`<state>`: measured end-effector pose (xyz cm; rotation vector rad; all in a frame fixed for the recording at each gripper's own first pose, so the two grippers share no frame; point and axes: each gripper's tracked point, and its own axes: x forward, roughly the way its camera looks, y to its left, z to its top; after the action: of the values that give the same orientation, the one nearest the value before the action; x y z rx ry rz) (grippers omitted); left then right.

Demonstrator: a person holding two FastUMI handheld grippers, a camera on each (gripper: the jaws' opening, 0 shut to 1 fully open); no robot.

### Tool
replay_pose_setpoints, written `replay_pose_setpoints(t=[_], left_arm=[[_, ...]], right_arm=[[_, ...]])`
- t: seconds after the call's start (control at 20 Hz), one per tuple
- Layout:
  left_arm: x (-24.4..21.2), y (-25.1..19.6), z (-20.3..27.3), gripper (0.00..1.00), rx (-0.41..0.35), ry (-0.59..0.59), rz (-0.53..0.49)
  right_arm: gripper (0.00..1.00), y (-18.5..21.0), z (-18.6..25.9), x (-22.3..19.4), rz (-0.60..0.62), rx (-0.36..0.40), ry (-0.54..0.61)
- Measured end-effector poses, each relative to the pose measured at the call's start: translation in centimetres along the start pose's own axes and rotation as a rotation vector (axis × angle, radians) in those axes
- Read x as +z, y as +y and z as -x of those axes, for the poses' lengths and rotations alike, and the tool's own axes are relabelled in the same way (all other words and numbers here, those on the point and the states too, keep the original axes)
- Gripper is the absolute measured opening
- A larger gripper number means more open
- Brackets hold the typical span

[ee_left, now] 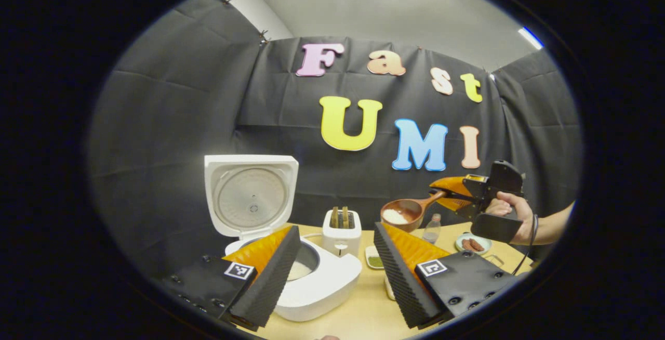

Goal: Close the left gripper, press the button to open the rice cooker; take a wooden spoon from the chopstick holder with the right hand, scoop a spoonful of rice and pour it into the rice cooker, then put the wooden spoon back into the chopstick holder.

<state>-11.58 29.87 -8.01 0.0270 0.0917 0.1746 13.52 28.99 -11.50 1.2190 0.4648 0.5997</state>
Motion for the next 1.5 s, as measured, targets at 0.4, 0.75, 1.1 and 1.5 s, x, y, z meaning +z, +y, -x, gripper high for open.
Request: replay_pose_setpoints(t=[0.4,0.75,1.1,1.5], left_arm=[[-0.6,3.2,0.9,0.99,0.044,0.004,0.04],[-2.6,6.2,1.6,0.96,0.066,0.047,0.03],[-5.8,8.4,3.5,0.96,0.081,0.105,-0.044],[-6.9,10.1,5.9,0.97,0.157,0.13,-0.016]], right_arm=[[0.07,1.4,-7.6,-6.1,0.129,-0.004,0.137],[0.07,0.7,-12.0,-11.5,0.277,-0.048,0.255],[0.07,-1.2,-16.3,-17.9,0.534,-0.104,0.388],[0.07,-3.0,-20.0,-23.9,0.929,-0.13,0.495]])
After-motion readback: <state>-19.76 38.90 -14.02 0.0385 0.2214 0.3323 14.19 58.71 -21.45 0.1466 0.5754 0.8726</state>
